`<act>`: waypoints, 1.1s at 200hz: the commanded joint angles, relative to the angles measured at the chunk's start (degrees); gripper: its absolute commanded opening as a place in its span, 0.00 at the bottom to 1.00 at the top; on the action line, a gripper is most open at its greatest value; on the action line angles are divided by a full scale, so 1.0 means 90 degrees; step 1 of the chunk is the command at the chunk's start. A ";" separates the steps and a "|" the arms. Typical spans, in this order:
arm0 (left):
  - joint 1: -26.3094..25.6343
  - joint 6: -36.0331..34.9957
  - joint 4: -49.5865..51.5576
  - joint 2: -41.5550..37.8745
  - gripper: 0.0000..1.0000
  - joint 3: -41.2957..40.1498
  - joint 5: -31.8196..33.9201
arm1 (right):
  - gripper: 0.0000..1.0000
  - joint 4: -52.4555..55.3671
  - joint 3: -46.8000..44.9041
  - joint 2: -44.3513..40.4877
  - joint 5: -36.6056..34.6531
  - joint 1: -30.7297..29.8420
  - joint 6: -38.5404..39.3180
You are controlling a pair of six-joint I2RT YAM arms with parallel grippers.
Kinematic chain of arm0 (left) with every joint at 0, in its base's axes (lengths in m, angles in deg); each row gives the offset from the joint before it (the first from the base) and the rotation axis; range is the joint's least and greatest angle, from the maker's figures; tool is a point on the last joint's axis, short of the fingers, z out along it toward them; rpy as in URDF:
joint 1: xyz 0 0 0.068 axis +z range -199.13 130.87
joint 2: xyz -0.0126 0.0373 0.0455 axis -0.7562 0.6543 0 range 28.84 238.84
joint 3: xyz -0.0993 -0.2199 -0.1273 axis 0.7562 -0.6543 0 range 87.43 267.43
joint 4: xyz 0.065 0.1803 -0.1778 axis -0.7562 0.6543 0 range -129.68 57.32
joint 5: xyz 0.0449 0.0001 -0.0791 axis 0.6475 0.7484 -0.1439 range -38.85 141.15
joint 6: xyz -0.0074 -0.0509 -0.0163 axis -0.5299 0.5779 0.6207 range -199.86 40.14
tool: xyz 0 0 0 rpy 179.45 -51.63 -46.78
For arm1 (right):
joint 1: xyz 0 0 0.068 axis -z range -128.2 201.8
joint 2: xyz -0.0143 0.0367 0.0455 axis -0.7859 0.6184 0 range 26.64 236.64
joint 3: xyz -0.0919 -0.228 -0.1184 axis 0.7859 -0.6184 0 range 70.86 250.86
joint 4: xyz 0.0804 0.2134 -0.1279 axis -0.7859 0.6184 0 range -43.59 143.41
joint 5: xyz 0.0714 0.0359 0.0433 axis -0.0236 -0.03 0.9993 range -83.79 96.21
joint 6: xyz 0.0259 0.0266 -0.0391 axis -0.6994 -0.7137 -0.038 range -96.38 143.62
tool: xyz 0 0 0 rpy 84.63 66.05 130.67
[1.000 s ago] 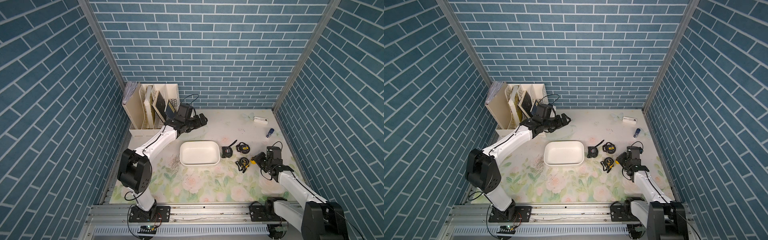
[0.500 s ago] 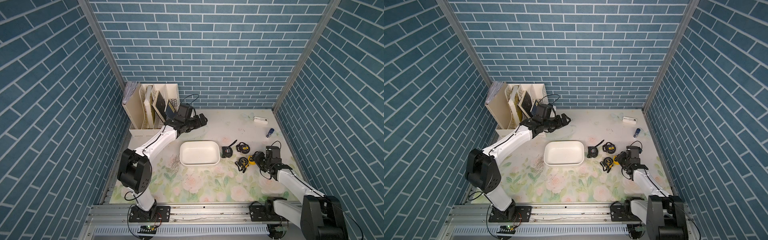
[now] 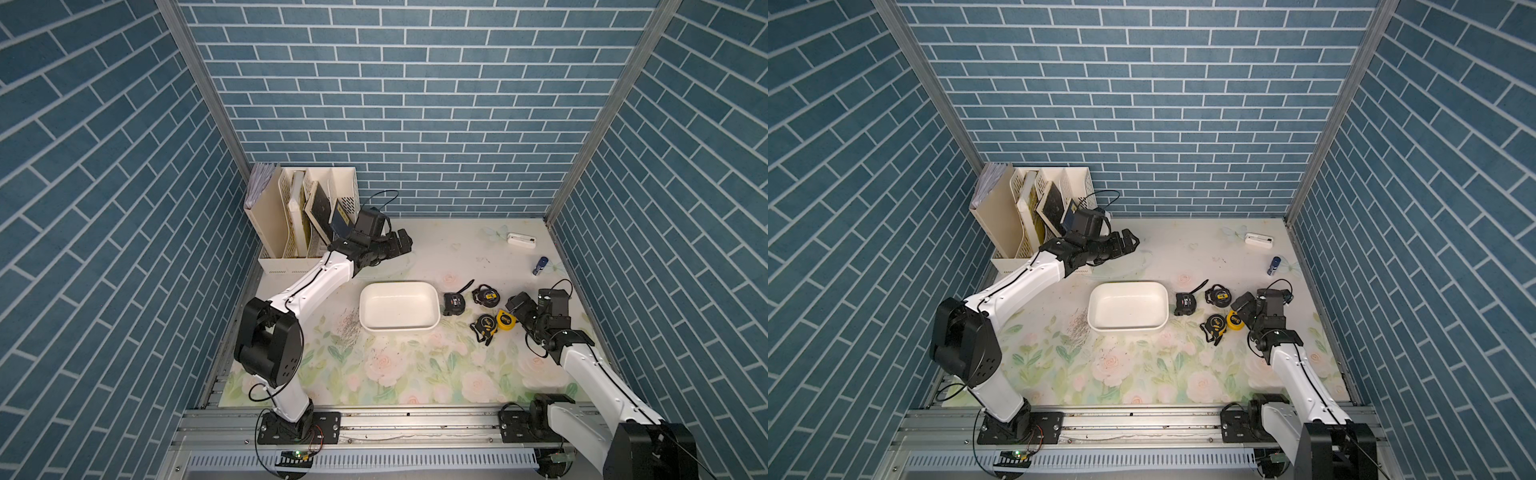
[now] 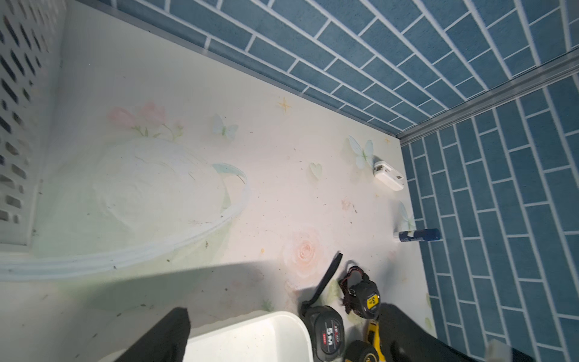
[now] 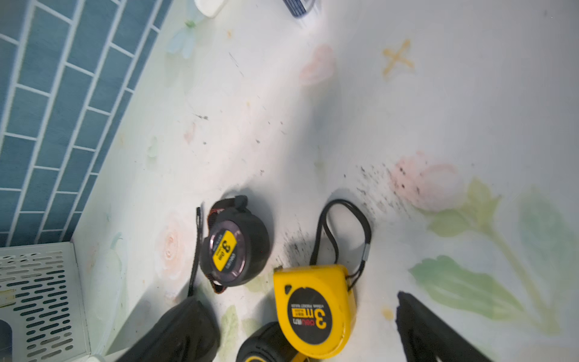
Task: Take the tape measure out of the storage box
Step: Place the tape measure at the center of the board, then reset both arms
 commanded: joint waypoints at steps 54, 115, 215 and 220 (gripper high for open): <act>0.0195 -0.2265 -0.2509 -0.1937 0.98 -0.2717 0.4199 | 1.00 -0.2133 0.1085 0.0120 -0.1749 -0.0271 0.3750; 0.1161 -0.2923 -0.4712 -0.2495 0.98 -0.5035 0.5292 | 1.00 -0.5159 -0.0268 0.1418 -0.0996 -0.0162 0.5635; 0.1738 -0.3695 -0.7623 -0.1783 1.00 -0.6831 0.4565 | 1.00 -0.8430 -0.1385 0.3305 -0.0996 -0.0154 0.5811; 0.1748 -0.3782 -0.7675 -0.1743 1.00 -0.6830 0.4504 | 1.00 -0.8508 -0.1395 0.3382 -0.0991 -0.0154 0.5811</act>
